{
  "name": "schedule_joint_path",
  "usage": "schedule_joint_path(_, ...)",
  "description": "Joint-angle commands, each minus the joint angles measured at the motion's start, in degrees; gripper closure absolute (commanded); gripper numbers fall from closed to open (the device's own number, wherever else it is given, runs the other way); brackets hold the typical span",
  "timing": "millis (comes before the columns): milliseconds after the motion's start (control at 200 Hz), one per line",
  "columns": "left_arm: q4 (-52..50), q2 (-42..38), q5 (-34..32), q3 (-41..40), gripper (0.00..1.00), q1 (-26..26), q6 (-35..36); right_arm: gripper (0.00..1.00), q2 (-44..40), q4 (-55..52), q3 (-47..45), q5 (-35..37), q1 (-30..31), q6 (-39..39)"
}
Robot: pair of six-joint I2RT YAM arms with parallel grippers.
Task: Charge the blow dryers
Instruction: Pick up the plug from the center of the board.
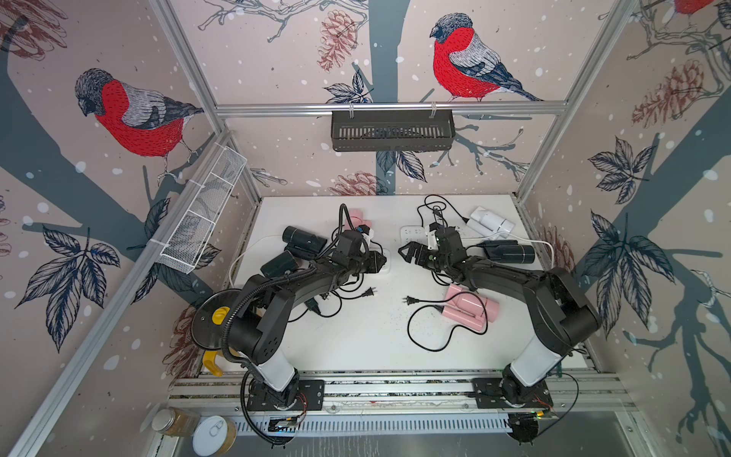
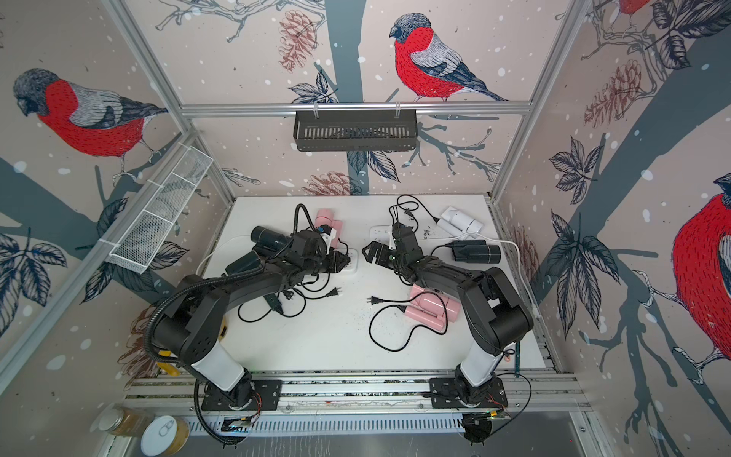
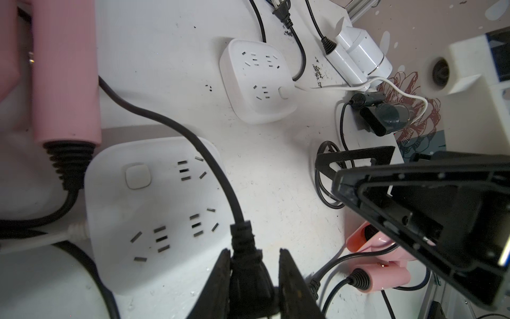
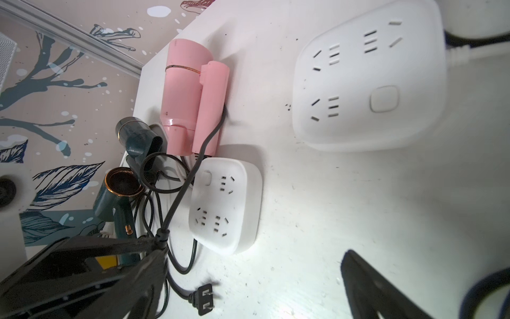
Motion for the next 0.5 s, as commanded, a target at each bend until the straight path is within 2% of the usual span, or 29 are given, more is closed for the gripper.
schedule_joint_path(0,0.7,-1.1,0.5,-0.3,0.79,-0.1,1.1,0.0,0.7,4.4,0.4,-2.9,-0.3,-1.4)
schedule_joint_path(120,1.0,-2.2,0.7,-1.3,0.79,-0.2,1.9,0.02,3.9,8.6,2.1,-9.8,-1.1,1.6)
schedule_joint_path(280,1.5,-3.3,1.1,-2.7,0.79,-0.2,2.8,0.19,9.0,15.7,4.6,-17.8,-0.7,8.9)
schedule_joint_path(350,1.9,-3.7,1.1,-3.3,0.79,-0.1,3.2,0.29,11.9,16.3,6.9,-20.6,-0.3,11.4)
schedule_joint_path(495,2.2,-4.0,0.7,-4.2,0.79,-0.1,3.7,0.42,16.0,15.9,11.0,-24.2,1.5,14.0)
